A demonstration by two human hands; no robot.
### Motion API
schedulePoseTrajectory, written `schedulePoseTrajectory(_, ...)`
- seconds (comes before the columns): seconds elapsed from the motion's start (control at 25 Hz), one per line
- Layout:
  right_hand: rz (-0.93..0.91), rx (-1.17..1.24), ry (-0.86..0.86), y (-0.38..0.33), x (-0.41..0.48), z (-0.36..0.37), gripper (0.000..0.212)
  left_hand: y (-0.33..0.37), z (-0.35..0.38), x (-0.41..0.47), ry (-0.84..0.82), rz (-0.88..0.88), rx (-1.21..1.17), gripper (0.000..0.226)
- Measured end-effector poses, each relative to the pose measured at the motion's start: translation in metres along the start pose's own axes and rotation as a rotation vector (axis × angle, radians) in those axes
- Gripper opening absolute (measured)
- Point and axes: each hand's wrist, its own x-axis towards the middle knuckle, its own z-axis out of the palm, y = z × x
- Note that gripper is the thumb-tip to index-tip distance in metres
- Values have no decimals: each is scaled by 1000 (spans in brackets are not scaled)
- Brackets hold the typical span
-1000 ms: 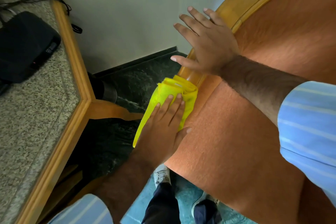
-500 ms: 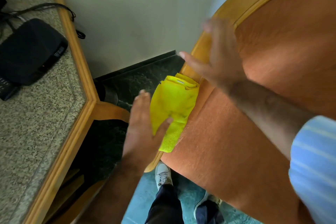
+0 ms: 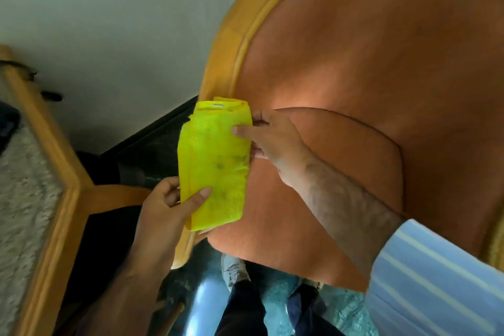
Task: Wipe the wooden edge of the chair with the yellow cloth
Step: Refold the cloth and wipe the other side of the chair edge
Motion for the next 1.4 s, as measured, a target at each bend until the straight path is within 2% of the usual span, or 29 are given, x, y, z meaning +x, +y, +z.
schedulePoseTrajectory(0.08,-71,48,80,-15,-25,-41,17,11,37,-15,-104,24,33,45)
schedulePoseTrajectory(0.24,-215,16,357,-26,-103,-171,15,20,150,-59,-371,59,85,42)
schedulePoseTrajectory(0.32,-201,-22,457,-16,-143,-227,21,12,200,-82,-484,24,59,39)
schedulePoseTrajectory(0.48,-157,-51,587,22,-231,-337,11,-32,305,-145,-681,-95,167,17)
schedulePoseTrajectory(0.64,-93,-118,724,83,-286,-403,28,-97,371,-193,-850,-74,365,11)
schedulePoseTrajectory(0.76,-25,-124,830,135,-288,-425,28,-136,394,-200,-853,-78,472,10)
schedulePoseTrajectory(0.88,89,-152,802,172,-269,-428,14,-157,405,-192,-796,-98,540,18)
schedulePoseTrajectory(0.92,112,-203,830,180,-265,-425,24,-156,406,-190,-785,-72,562,18)
schedulePoseTrajectory(0.96,102,-259,898,187,-263,-419,37,-152,408,-185,-764,15,610,20)
schedulePoseTrajectory(1.0,60,-340,995,191,-264,-409,49,-143,408,-177,-718,193,691,33)
schedulePoseTrajectory(1.08,-96,-558,1137,204,-273,-381,61,-114,417,-150,-600,696,845,58)
schedulePoseTrajectory(1.16,-202,-847,1044,229,-284,-345,66,-77,442,-118,-591,1197,940,70)
schedulePoseTrajectory(1.24,-170,-1051,938,253,-287,-315,71,-42,484,-84,-684,1630,1177,76)
schedulePoseTrajectory(1.32,-122,-1133,952,261,-277,-312,76,-18,520,-57,-740,1951,1437,79)
schedulePoseTrajectory(1.4,-137,-1156,961,246,-253,-329,79,-9,540,-39,-761,2129,1569,79)
